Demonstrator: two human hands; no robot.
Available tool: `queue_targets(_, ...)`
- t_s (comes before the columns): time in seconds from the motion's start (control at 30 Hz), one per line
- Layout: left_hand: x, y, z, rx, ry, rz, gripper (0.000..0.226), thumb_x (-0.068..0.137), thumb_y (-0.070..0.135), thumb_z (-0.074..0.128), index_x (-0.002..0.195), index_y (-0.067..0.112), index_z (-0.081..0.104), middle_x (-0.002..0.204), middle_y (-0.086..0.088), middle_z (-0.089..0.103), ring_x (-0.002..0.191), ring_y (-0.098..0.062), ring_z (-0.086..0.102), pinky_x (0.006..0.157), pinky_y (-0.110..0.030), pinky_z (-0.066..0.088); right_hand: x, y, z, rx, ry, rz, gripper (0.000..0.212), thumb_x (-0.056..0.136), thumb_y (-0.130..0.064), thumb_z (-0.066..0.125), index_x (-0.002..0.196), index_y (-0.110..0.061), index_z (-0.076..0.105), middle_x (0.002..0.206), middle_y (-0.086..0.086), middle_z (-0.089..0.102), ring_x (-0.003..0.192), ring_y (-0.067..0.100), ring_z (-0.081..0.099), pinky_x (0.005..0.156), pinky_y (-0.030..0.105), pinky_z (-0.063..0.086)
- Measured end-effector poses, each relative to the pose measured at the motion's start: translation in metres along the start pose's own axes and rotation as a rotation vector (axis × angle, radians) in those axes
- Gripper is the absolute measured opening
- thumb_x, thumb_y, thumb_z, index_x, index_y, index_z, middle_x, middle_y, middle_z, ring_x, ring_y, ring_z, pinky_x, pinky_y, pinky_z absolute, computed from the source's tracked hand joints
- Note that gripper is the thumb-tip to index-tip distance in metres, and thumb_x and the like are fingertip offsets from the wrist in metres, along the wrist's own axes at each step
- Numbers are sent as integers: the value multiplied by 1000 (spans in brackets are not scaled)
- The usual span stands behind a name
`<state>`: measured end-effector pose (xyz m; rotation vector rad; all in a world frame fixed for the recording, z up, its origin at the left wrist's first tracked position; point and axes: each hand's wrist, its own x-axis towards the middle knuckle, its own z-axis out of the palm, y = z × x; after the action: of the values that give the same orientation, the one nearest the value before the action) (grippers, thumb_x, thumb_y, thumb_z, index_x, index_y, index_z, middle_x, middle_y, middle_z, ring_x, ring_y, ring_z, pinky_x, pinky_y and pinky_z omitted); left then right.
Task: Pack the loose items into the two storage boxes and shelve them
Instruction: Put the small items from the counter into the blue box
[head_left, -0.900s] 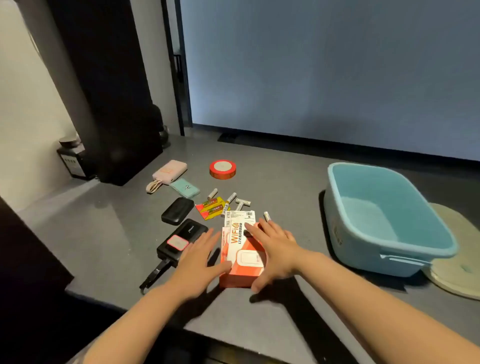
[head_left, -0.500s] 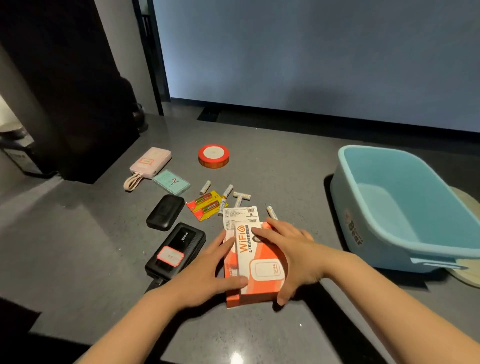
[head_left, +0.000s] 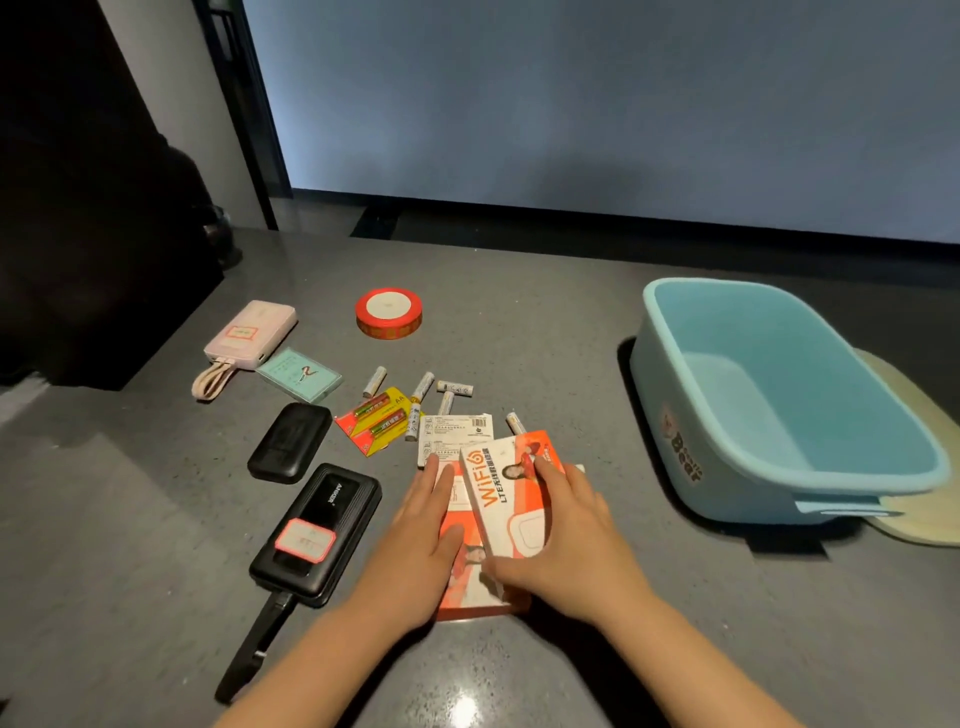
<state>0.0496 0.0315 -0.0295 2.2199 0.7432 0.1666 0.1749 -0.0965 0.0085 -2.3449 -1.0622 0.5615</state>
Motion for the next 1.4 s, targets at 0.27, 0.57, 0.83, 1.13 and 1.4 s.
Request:
queue_targets(0.27, 3, 2, 6, 51, 28, -20, 60, 101, 24, 35, 151, 27, 0, 151, 15, -23, 145, -8, -10, 117, -26, 5, -7, 9, -11, -168, 116, 131, 113, 50, -64, 65, 146, -36, 12, 142, -5, 25, 130, 20, 27, 101, 42, 36)
queue_targets(0.57, 11, 36, 37, 262, 139, -221, 131, 53, 86, 50, 149, 22, -12, 155, -1, -24, 143, -23, -12, 116, -41, 13, -17, 15, -45, -198, 306, 108, 117, 49, -57, 64, 147, -36, 3, 150, -8, 12, 132, 19, 16, 103, 40, 31)
queue_targets(0.83, 4, 40, 26, 229, 88, -231, 111, 51, 63, 61, 145, 41, 6, 143, 1, 17, 128, -22, 15, 100, -38, 36, -22, 28, -70, -146, 288, 36, 113, 50, -53, 64, 147, -36, 10, 146, -9, 18, 131, 17, 19, 103, 39, 33)
queue_targets(1.13, 31, 113, -2, 117, 395, -138, 104, 53, 53, 75, 134, 57, 10, 144, 8, 20, 130, -21, 16, 99, -48, 37, -28, 34, -158, 80, 260, -155, 104, 51, -55, 67, 143, -46, 19, 139, -24, 28, 128, 2, 25, 95, 23, 32)
queue_targets(1.4, 93, 167, 23, 68, 464, -42, 104, 53, 56, 77, 132, 59, 10, 141, 9, 26, 125, -20, 22, 95, -50, 41, -12, 92, -239, 5, 337, -124, 103, 48, -54, 65, 142, -43, 25, 132, -22, 35, 121, 5, 32, 99, 30, 38)
